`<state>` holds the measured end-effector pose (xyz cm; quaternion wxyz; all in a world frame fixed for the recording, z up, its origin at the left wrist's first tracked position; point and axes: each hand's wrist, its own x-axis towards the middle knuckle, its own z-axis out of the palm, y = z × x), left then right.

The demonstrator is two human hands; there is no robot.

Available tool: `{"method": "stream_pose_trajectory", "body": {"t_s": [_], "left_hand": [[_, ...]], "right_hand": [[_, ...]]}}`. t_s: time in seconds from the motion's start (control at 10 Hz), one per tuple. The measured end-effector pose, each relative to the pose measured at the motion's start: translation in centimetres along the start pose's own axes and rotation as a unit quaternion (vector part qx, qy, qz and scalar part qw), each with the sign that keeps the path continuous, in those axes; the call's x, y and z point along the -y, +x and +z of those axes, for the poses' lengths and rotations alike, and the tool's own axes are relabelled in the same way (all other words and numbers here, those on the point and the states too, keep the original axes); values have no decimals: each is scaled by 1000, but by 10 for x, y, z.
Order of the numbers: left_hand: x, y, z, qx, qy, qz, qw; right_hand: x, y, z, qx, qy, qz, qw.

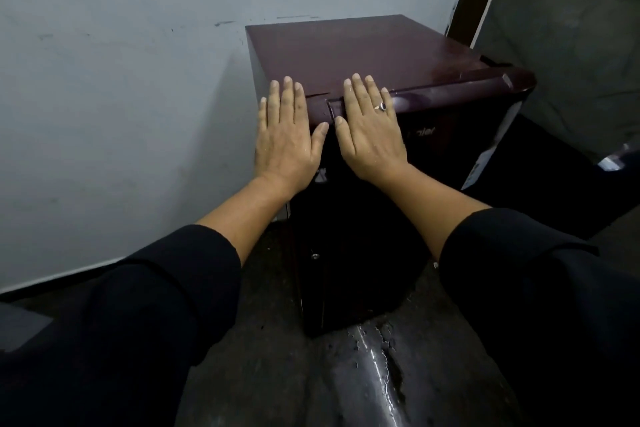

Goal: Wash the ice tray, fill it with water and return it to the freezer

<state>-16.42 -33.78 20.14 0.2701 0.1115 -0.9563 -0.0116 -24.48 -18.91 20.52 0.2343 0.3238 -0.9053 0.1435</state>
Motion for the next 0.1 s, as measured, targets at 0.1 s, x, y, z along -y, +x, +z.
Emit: {"method": "stream_pose_trajectory", "body": {"t_s": [0.1], "left_hand": [[-14,-28,1,2,1,-4,1000]], "right_hand": [[-6,-35,-2,-1,5,-13,1000]]}}
